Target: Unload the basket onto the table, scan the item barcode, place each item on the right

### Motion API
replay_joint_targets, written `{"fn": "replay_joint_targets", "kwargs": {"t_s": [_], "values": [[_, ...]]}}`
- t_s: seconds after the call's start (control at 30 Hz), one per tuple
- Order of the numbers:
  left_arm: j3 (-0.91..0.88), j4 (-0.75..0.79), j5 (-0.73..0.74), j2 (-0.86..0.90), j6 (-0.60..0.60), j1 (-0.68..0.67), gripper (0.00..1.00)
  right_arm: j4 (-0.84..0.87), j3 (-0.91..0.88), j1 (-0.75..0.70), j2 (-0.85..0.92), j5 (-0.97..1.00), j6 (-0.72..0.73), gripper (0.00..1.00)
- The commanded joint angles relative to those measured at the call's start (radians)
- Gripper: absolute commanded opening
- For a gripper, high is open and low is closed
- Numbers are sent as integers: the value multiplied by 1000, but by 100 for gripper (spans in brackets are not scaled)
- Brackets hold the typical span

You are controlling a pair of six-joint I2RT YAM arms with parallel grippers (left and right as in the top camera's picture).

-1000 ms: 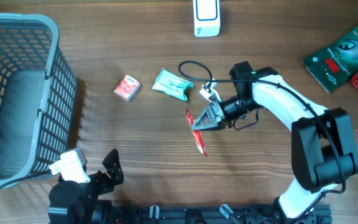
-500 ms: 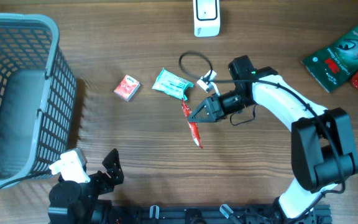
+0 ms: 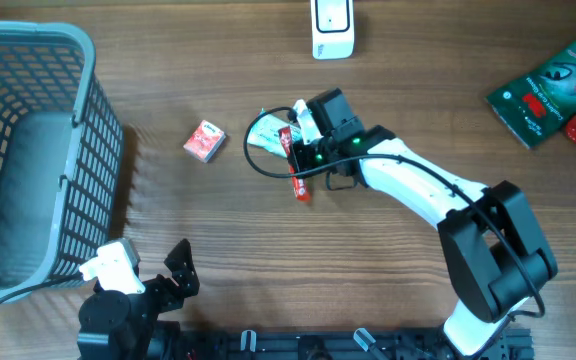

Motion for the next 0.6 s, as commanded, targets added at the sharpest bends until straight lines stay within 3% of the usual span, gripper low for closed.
{"fn": "replay_joint_targets", "kwargs": {"t_s": [0.0,0.03,0.07,0.13,0.33,0.57], "values": [[-1,2,4,-4,20,6,100,37,16,-2,19,86,100,30],[-1,2,4,-4,20,6,100,37,16,-3,21,116,120,55],[-1,2,4,-4,20,6,100,32,16,-3,21,137,117,72],[-1,2,4,-4,20,6,100,0,27,-3,19,148,113,99],[-1,2,4,-4,20,6,100,-192,68,24,8,210,146,100],[-1,2,4,-4,20,6,100,-270,61,84,51,280,490,91]]}}
